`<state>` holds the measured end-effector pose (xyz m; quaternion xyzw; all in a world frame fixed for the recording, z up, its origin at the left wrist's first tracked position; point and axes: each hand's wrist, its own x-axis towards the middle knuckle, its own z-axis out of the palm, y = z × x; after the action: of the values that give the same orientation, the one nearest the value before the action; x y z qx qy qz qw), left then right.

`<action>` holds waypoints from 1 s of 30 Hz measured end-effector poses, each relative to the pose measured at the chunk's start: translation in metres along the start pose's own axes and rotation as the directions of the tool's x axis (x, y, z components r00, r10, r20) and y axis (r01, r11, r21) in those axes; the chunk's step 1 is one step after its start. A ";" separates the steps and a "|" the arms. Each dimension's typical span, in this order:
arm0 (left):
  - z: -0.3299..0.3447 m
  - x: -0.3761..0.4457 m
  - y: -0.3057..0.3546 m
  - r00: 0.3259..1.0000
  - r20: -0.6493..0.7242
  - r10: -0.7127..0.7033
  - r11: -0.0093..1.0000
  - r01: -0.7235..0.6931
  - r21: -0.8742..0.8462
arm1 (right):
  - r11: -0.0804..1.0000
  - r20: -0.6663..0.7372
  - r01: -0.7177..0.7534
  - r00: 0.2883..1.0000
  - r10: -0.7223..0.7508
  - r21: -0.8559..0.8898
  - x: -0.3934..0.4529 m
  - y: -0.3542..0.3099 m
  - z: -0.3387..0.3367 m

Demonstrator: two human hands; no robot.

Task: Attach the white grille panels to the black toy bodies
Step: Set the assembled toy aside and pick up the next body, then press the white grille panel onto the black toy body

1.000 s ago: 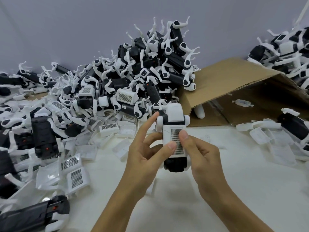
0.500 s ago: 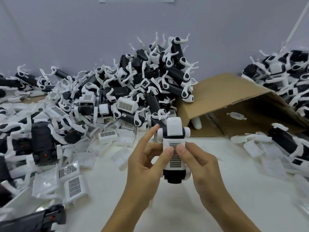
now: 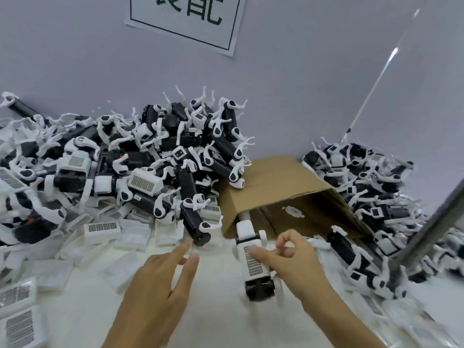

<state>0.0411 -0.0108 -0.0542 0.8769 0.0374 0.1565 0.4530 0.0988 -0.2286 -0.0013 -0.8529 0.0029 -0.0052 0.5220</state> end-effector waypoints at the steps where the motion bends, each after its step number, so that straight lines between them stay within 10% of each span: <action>1: -0.001 0.001 0.002 1.000 -0.003 -0.006 0.999 0.007 0.040 | 0.995 -0.022 0.030 0.999 -0.033 -0.098 0.006 -0.004 -0.018; 5: 0.000 0.002 0.008 1.000 -0.007 -0.014 0.995 0.015 0.103 | 0.955 -0.148 0.068 0.982 -0.115 -0.287 0.036 -0.051 -0.098; 10: 0.005 0.004 0.009 0.999 -0.043 0.005 0.999 -0.002 0.051 | 0.947 -0.485 0.248 0.866 -0.121 0.205 0.092 -0.119 -0.194; 17: 0.015 0.008 -0.004 0.988 -0.145 0.062 0.997 -0.055 0.055 | 0.956 -0.290 -0.064 0.945 0.150 0.286 0.096 -0.061 -0.127; 30: 0.015 0.018 -0.027 0.983 -0.181 -0.027 0.998 0.018 -0.054 | 0.920 0.065 0.064 0.993 -0.097 0.387 0.000 0.035 0.107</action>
<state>0.0652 -0.0031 -0.0792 0.8464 0.0845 0.2316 0.4720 0.1005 -0.1488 -0.0815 -0.7330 -0.0549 0.0083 0.6780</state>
